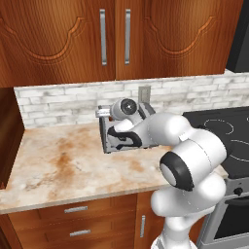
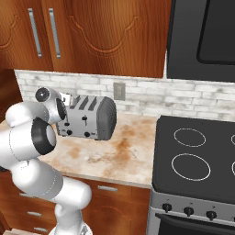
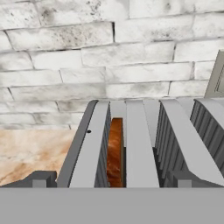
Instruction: Start the toaster. Once the lever pops up, take the bread to the plate on the dining counter.
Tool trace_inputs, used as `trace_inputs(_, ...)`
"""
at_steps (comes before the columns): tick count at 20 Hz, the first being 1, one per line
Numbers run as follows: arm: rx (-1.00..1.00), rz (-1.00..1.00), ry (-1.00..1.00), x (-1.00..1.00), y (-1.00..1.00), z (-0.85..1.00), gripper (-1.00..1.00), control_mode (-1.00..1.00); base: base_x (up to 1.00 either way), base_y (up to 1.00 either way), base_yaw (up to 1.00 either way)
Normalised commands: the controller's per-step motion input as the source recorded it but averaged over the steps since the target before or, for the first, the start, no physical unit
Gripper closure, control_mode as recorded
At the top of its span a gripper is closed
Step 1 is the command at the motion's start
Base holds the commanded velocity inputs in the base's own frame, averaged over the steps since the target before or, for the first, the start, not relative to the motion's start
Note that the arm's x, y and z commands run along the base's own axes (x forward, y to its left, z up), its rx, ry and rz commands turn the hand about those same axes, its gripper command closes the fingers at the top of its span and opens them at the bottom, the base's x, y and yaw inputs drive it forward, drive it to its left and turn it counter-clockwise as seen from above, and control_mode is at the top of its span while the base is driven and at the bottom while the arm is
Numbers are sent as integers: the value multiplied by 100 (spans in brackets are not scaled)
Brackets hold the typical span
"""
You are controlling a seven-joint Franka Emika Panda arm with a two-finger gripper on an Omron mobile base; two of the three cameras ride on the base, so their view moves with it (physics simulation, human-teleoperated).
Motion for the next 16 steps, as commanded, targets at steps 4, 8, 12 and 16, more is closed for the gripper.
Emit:
trace_inputs(4, 0, 0, 0, 0, 0, 0, -100, -100, 0, 0, 0)
trace_inputs(8, 0, 0, 0, 0, 0, 0, -100, -100, 0, 0, 0)
trace_inputs(12, 0, 0, 0, 0, 0, 0, -100, -100, 0, 0, 0)
trace_inputs(16, 0, 0, 0, 0, 0, 0, -100, -100, 0, 0, 0)
